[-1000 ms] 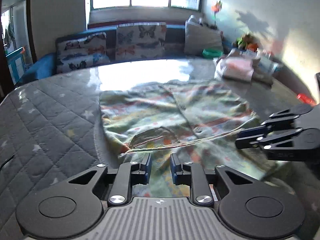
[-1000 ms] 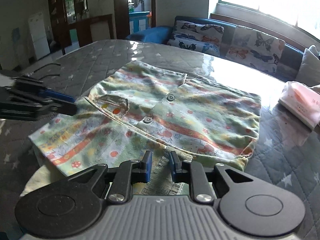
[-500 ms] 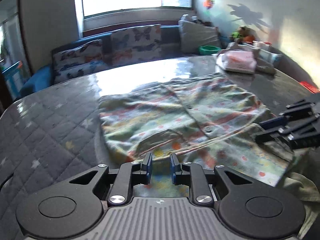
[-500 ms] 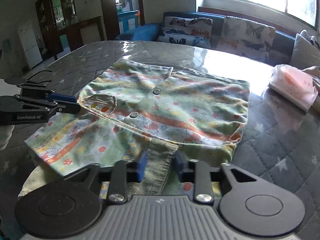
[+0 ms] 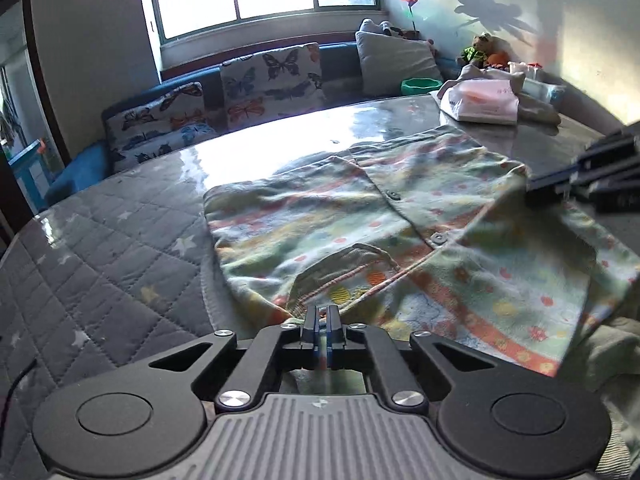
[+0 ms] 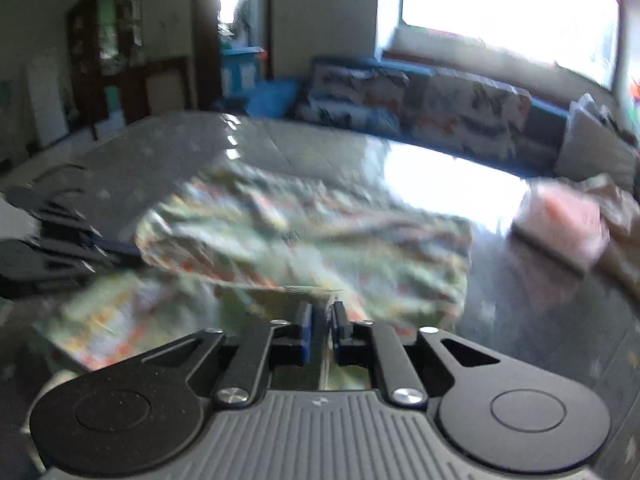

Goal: Fold clothes

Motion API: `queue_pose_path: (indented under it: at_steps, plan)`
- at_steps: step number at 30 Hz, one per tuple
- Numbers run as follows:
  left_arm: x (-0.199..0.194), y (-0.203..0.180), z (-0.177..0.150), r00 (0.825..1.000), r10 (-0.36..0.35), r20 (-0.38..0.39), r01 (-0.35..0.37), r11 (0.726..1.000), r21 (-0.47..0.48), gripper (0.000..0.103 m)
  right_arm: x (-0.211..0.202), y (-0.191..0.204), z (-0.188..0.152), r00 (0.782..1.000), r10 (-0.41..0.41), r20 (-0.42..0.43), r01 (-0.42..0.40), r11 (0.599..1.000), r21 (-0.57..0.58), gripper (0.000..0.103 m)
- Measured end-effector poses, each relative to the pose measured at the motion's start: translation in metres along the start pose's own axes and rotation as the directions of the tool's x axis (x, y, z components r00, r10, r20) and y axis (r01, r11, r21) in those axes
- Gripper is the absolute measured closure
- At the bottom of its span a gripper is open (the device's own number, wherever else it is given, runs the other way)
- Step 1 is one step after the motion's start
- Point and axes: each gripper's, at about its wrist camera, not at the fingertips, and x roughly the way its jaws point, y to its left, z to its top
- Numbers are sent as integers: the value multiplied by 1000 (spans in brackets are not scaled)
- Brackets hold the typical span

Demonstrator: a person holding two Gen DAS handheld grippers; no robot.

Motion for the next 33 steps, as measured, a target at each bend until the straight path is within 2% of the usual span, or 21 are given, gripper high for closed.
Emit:
queue_pose_path:
  at_steps: [2, 5, 9, 12, 16, 19, 21, 24, 27, 29, 33]
  plan:
    - [-2, 0, 1, 1000, 7, -1, -7, 1000, -6, 99, 2, -2, -5, 1000, -12, -6, 12, 1000, -5, 92]
    - [-15, -2, 6, 1000, -2, 29, 2, 1000, -16, 98, -14, -1, -8, 999, 43, 11, -43, 999, -11, 91]
    - [-32, -18, 9, 990, -126, 57, 127, 992, -16, 97, -24, 10, -13, 988, 153, -26, -154, 987, -44, 90]
    - [-35, -38, 3, 984, -172, 48, 170, 985, 43, 95, -21, 18, -23, 981, 187, -56, -191, 979, -72, 86]
    - [-30, -55, -10, 985, -171, 13, 169, 980, 101, 93, -22, 26, -35, 983, 173, -67, -179, 978, -106, 83]
    - [-31, -61, -15, 988, -150, 20, 146, 980, 136, 91, -27, 33, -37, 985, 162, -55, -168, 976, -136, 78]
    - [-33, -62, -15, 989, -147, 24, 143, 982, 122, 89, -27, 36, -39, 984, 166, -61, -173, 974, -144, 72]
    - [-38, -62, -17, 990, -143, 17, 140, 984, 107, 89, -26, 40, -42, 984, 164, -62, -172, 973, -157, 72]
    - [-49, -58, -16, 991, -134, 6, 134, 990, 49, 82, -33, 39, -41, 986, 160, -50, -166, 975, -150, 71]
    - [-62, -56, -15, 991, -134, 6, 134, 991, 1, 73, -41, 38, -42, 987, 155, -44, -160, 975, -152, 65]
    - [-89, -60, -19, 986, -168, -11, 167, 984, -62, 64, -60, 34, -47, 991, 128, -36, -133, 974, -181, 60]
